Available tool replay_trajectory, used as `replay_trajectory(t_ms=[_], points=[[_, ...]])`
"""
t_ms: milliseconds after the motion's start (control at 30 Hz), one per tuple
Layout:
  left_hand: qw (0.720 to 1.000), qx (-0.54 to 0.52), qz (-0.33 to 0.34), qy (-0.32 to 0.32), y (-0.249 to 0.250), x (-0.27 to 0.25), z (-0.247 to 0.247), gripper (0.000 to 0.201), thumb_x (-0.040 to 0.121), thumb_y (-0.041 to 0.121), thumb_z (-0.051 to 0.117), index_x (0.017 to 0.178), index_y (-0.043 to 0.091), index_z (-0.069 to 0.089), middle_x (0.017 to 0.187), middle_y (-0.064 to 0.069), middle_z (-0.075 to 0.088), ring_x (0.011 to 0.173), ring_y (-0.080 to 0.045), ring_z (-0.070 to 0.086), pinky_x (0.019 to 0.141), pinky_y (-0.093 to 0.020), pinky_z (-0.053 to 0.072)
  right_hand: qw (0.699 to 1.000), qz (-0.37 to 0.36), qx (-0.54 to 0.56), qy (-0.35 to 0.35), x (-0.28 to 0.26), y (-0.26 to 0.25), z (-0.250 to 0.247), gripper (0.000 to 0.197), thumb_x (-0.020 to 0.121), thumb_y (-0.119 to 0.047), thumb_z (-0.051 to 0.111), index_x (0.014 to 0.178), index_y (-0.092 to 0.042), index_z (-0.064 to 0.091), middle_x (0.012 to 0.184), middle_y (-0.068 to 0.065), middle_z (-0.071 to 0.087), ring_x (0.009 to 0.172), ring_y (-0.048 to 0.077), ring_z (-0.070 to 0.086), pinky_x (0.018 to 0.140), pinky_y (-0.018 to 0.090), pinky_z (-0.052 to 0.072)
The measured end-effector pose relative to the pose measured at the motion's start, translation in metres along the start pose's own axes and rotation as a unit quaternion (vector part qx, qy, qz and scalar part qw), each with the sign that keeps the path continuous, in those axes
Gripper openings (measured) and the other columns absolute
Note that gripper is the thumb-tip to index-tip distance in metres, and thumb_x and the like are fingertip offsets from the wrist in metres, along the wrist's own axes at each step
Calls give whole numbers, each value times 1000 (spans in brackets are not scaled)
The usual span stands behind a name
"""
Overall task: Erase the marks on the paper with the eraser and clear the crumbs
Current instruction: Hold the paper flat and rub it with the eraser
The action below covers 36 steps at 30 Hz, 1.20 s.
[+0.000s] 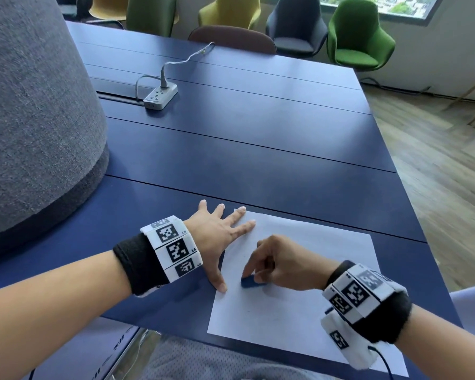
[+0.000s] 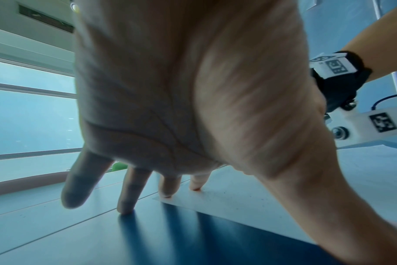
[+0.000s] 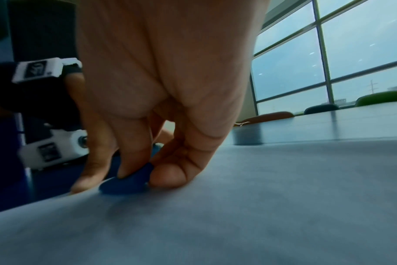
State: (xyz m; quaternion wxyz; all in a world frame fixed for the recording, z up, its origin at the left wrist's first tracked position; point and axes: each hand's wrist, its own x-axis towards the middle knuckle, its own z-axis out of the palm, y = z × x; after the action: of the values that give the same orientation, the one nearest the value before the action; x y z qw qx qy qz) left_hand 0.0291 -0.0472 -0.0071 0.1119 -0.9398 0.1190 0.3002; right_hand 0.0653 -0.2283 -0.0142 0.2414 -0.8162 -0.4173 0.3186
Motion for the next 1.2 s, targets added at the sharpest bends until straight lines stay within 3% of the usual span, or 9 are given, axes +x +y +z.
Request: replay_trajectory(t_ms=[167,367,533,633,700,867,1033,1133,1200], points=[[1000,-4,-2,-2,1,0,-1,140,57,77,73,151,34,-23,162,0,-21,148,-38,2,114,-65,6,987,64,30,145,12,14,-12,17,81,-3,65,90,-14,75,69,-4,62,57,3,53,57,11,42],[1000,3,-5,-2,2,-3,-4,140,58,77,73,152,33,-20,162,-1,-19,148,-37,5,114,-65,4,1000,-1,-11,7,-6,-2,3,21,79,-2,68,91,-17,77,72,0,60,60,2,49,63,4,36],[1000,0,-7,-4,2,-2,-4,139,58,78,72,152,34,-21,162,-1,-21,148,-37,4,113,-66,4,991,34,31,126,-1,4,0,13,80,-8,70,89,-15,77,66,-8,55,57,4,48,59,15,42],[1000,0,-6,-7,2,-3,-5,139,58,77,72,152,33,-20,162,-1,-20,148,-37,3,113,-67,3,999,-15,8,36,-15,-6,14,23,78,-2,68,91,-18,78,73,-3,58,63,4,51,60,9,39],[1000,-1,-7,-8,2,-4,-5,140,58,77,73,152,33,-20,162,-1,-20,148,-37,3,113,-67,3,1000,-26,-12,-7,-17,-12,14,24,77,-1,66,91,-17,78,71,-7,58,63,0,52,61,6,38],[1000,-8,-9,-14,1,-2,-6,140,58,78,72,152,34,-21,162,1,-22,149,-36,-1,113,-67,2,994,11,-4,105,-7,-3,10,20,81,-4,66,92,-18,76,69,-11,53,59,4,51,59,9,39],[1000,-8,-11,-18,3,-3,-6,140,58,76,74,152,34,-21,161,1,-22,149,-36,0,112,-68,2,998,-40,-27,-36,-26,-12,20,29,76,0,65,92,-22,77,78,0,63,68,9,56,60,9,41],[1000,-8,-11,-17,3,-3,-6,140,57,77,73,152,34,-21,162,1,-22,149,-36,1,112,-68,3,998,-23,-27,58,-14,-6,16,26,78,-1,66,93,-20,76,73,-5,56,63,3,52,58,7,37],[1000,-14,-10,-15,2,-2,-5,140,57,77,73,152,35,-21,162,1,-22,149,-36,1,112,-69,4,997,-32,-23,70,-16,-6,18,27,78,-1,66,93,-20,77,74,-3,54,61,5,51,59,7,36]])
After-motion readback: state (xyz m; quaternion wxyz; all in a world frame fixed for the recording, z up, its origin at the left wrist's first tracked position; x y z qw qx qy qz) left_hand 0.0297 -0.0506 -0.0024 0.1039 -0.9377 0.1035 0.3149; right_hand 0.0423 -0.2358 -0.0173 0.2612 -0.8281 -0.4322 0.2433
